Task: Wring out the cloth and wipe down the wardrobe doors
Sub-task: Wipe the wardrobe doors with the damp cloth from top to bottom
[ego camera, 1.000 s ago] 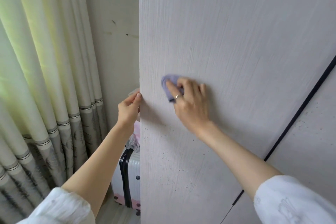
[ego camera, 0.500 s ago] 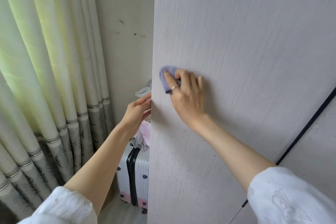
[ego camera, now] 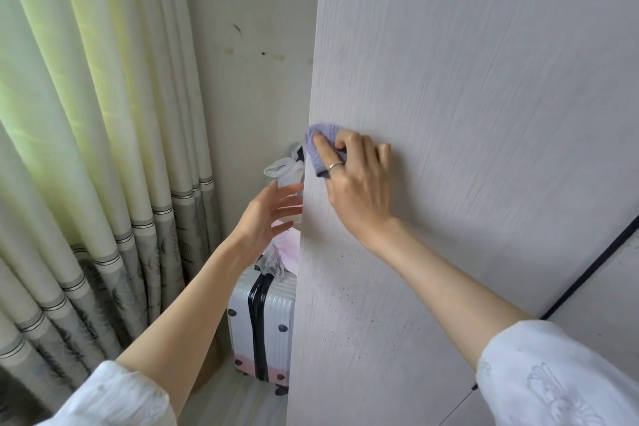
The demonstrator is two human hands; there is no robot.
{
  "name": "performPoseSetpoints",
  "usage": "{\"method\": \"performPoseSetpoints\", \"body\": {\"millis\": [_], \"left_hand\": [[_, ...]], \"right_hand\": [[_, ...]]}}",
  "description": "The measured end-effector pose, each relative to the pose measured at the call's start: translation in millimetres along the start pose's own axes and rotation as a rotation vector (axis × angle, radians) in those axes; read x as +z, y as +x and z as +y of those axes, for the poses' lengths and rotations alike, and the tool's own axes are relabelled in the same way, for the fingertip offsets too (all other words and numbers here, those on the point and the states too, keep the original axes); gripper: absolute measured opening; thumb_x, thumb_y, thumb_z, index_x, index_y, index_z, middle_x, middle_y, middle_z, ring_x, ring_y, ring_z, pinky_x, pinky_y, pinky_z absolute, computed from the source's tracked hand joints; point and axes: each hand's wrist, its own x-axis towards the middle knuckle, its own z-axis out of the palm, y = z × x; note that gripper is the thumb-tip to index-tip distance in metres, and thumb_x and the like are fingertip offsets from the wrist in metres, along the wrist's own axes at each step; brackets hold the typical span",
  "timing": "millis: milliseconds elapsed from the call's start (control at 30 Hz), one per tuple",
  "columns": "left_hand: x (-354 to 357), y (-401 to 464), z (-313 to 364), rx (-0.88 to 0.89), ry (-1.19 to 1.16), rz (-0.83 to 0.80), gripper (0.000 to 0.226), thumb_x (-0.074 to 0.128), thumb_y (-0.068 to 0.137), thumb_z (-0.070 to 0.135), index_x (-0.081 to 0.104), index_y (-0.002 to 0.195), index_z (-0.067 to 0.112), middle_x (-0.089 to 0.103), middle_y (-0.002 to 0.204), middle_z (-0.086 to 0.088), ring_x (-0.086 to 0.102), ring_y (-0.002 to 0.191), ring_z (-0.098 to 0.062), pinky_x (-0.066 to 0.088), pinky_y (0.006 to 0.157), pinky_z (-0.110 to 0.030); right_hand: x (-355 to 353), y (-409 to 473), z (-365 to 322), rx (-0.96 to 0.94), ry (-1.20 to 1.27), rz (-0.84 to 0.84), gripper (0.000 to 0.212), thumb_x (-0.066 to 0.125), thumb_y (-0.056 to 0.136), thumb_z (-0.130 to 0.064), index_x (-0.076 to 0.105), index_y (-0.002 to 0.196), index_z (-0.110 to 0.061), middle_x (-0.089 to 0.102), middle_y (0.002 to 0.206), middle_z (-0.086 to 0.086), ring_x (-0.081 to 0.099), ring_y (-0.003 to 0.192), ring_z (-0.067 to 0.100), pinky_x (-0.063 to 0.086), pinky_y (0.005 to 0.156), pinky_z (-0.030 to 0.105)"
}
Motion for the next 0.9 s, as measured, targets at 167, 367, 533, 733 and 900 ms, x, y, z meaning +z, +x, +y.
{"method": "performPoseSetpoints", "body": {"millis": [167,367,533,733,900], "left_hand": [[-5.9,1.7,-18.3,-0.099,0.017,-0.021,0.052,0.019,0.101,0.046,0.067,0.102,0.024,0.069,0.100,0.003,0.060,0.101,-0.014,0.036,0.100,-0.039],[-7.4,1.8,-23.0,-0.116,0.106,-0.040,0.055,0.014,0.101,0.048,0.064,0.106,0.027,0.067,0.106,0.005,0.058,0.106,-0.010,0.036,0.100,-0.036],[-7.6,-0.2,-21.1,-0.111,0.139,-0.053,0.054,0.013,0.101,0.047,0.062,0.111,0.027,0.064,0.112,0.003,0.057,0.108,-0.010,0.035,0.101,-0.036],[-8.2,-1.3,-18.5,-0.113,0.149,-0.069,0.061,0.011,0.099,0.053,0.060,0.119,0.023,0.065,0.114,0.003,0.057,0.111,-0.012,0.034,0.100,-0.037],[-6.4,-2.7,-16.6,-0.120,0.131,-0.065,0.062,0.007,0.098,0.053,0.062,0.111,0.028,0.064,0.114,0.003,0.056,0.111,-0.012,0.033,0.102,-0.039]], "right_hand": [[14.5,-59.5,-20.8,-0.131,0.015,-0.122,0.037,0.039,0.091,0.001,0.067,0.111,-0.011,0.039,0.097,0.007,0.042,0.078,0.025,0.025,0.063,0.035],[30.2,-137.5,-35.6,-0.321,-0.072,-0.341,0.033,0.050,0.088,-0.004,0.064,0.116,-0.014,0.063,0.095,0.001,0.050,0.073,0.021,0.027,0.064,0.034],[23.9,-123.0,-32.9,-0.300,-0.046,-0.339,0.034,0.041,0.089,0.000,0.066,0.107,-0.015,0.063,0.088,0.000,0.051,0.067,0.020,0.024,0.062,0.032],[-1.8,-32.5,-11.1,-0.036,-0.045,-0.061,0.037,0.052,0.078,-0.003,0.069,0.109,-0.014,0.056,0.081,0.009,0.049,0.071,0.025,0.022,0.062,0.034],[-13.5,51.2,1.2,0.104,-0.115,0.042,0.045,0.068,0.065,-0.002,0.070,0.108,-0.014,0.059,0.083,0.011,0.054,0.068,0.027,0.019,0.062,0.032]]}}
